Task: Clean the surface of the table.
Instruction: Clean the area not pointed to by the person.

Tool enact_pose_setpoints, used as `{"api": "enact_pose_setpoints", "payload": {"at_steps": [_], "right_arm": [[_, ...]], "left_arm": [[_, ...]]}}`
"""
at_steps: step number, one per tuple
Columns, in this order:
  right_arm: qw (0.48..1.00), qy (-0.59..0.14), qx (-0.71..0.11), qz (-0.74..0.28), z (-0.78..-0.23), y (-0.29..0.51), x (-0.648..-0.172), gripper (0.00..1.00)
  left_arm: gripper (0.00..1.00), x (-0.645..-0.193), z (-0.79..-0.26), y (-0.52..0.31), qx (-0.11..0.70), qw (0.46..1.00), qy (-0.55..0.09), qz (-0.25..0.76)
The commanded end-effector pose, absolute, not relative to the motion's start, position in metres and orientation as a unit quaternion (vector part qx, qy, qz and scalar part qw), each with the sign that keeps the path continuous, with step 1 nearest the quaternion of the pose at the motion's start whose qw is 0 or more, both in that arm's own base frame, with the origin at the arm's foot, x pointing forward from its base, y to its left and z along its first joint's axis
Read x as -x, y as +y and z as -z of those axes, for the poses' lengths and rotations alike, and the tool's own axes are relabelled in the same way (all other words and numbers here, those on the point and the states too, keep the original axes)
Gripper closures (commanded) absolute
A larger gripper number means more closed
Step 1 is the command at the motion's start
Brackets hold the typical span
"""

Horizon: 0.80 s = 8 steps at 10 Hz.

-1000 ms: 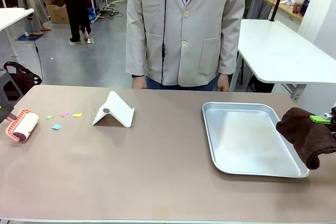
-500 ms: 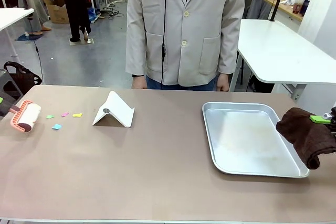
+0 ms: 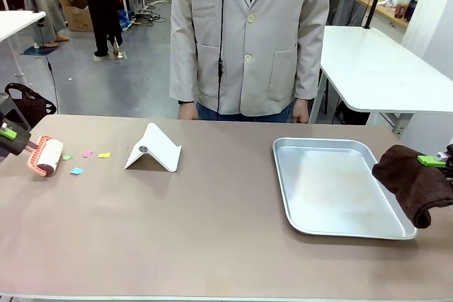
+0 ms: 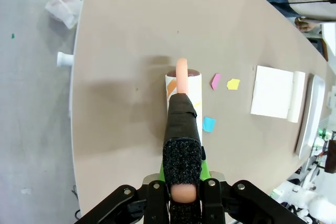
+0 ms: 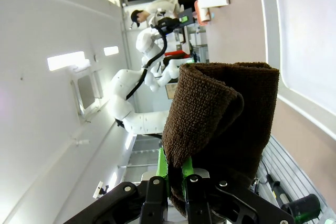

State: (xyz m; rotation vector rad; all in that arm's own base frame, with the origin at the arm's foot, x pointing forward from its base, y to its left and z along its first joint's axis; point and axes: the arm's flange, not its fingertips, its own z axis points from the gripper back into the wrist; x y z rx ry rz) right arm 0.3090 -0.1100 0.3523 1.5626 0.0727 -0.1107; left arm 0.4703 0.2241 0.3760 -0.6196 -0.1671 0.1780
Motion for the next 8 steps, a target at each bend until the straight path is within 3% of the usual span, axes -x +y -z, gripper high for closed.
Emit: {"api": "enact_pose_setpoints", "payload": {"at_steps": [1,8], "right_arm": [[0.705,0.032,-0.707,0.04,-0.357,-0.111,-0.311,0.89],[0.705,0.032,-0.707,0.04,-0.357,-0.111,-0.311,0.89]], "left_arm": [[0.94,-0.475,-0.37,0.214,0.292,0.949,-0.067,-0.099],[0.94,-0.491,-0.352,0.171,0.292,0.953,-0.042,-0.074]]}}
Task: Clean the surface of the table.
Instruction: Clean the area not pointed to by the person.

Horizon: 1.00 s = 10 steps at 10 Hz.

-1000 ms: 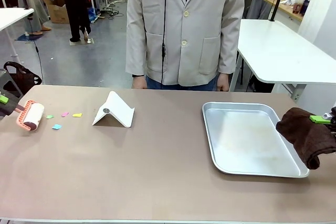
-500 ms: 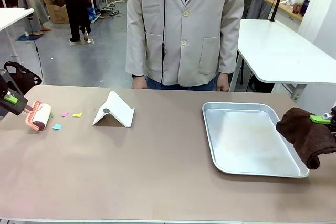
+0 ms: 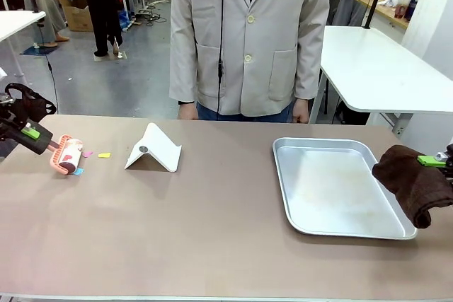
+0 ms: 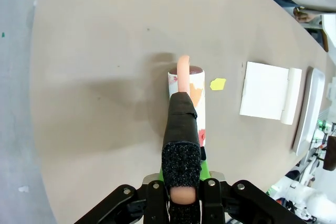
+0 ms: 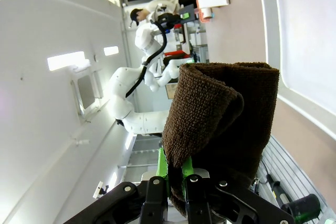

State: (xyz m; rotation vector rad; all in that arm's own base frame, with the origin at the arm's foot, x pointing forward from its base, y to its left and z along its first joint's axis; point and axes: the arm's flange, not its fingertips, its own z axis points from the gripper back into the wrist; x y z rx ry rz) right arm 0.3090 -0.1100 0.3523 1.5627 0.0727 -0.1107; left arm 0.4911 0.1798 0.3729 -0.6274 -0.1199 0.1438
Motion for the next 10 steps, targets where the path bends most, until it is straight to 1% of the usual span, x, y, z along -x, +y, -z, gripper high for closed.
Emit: {"api": "enact_pose_setpoints", "payload": {"at_steps": [1,10], "right_arm": [[0.705,0.032,-0.707,0.04,-0.357,-0.111,-0.311,0.89],[0.705,0.032,-0.707,0.04,-0.357,-0.111,-0.311,0.89]], "left_arm": [[0.94,-0.492,-0.351,0.161,0.291,0.954,-0.044,-0.064],[0.94,-0.498,-0.352,0.075,0.305,0.952,-0.001,0.016]]}}
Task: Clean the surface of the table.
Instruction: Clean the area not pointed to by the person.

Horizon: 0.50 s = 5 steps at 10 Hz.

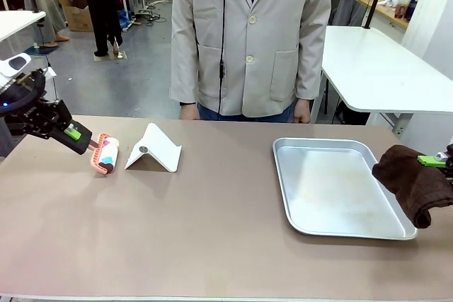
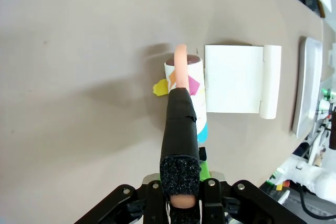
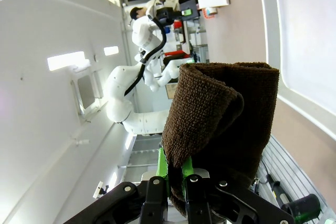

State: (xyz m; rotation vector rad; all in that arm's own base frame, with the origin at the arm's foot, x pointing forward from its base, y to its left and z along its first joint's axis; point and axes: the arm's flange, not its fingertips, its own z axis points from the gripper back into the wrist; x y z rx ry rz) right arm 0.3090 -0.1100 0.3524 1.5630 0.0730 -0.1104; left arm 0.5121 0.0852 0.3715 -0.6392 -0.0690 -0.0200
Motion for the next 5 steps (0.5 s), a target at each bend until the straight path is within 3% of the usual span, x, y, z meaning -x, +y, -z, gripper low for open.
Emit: {"api": "enact_pose_setpoints", "payload": {"at_steps": [1,5], "right_arm": [[0.705,0.032,-0.707,0.04,-0.357,-0.111,-0.311,0.89],[0.705,0.032,-0.707,0.04,-0.357,-0.111,-0.311,0.89]], "left_arm": [[0.94,-0.5,-0.351,0.069,0.306,0.952,0.003,0.02],[0.94,-0.495,-0.375,0.08,0.383,0.923,-0.018,0.036]]}}
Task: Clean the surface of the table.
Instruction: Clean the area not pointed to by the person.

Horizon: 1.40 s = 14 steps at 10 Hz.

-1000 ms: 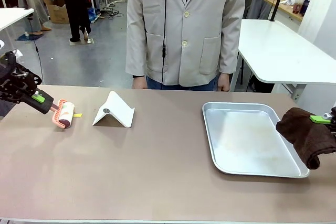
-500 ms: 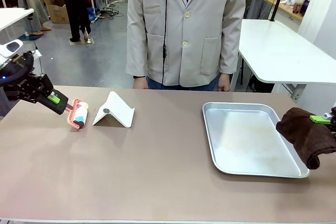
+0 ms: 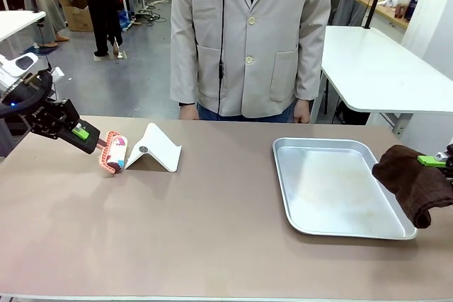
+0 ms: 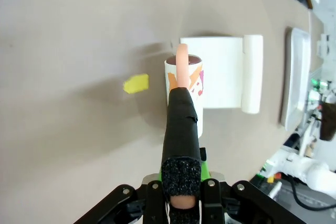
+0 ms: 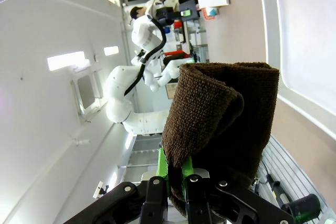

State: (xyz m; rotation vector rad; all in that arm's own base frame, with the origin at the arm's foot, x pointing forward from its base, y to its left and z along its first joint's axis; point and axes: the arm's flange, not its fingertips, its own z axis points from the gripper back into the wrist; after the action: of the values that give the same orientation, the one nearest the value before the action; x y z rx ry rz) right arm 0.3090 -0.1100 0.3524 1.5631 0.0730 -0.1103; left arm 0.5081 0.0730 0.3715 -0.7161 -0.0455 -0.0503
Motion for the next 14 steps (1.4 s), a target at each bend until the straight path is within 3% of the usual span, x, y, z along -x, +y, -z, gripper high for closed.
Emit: {"api": "enact_pose_setpoints", "payload": {"at_steps": [1,4,7,14], "right_arm": [[0.705,0.032,-0.707,0.04,-0.357,-0.111,-0.311,0.89],[0.705,0.032,-0.707,0.04,-0.357,-0.111,-0.311,0.89],[0.705,0.032,-0.707,0.04,-0.357,-0.111,-0.311,0.89],[0.705,0.032,-0.707,0.04,-0.357,-0.111,-0.311,0.89]], "left_arm": [[0.94,-0.492,-0.381,0.089,0.39,0.92,-0.029,0.035],[0.94,-0.486,-0.396,0.117,0.409,0.911,-0.048,0.019],[0.94,-0.462,-0.424,0.173,0.483,0.872,-0.069,0.023],[0.94,-0.439,-0.37,0.299,0.575,0.814,-0.066,-0.042]]}}
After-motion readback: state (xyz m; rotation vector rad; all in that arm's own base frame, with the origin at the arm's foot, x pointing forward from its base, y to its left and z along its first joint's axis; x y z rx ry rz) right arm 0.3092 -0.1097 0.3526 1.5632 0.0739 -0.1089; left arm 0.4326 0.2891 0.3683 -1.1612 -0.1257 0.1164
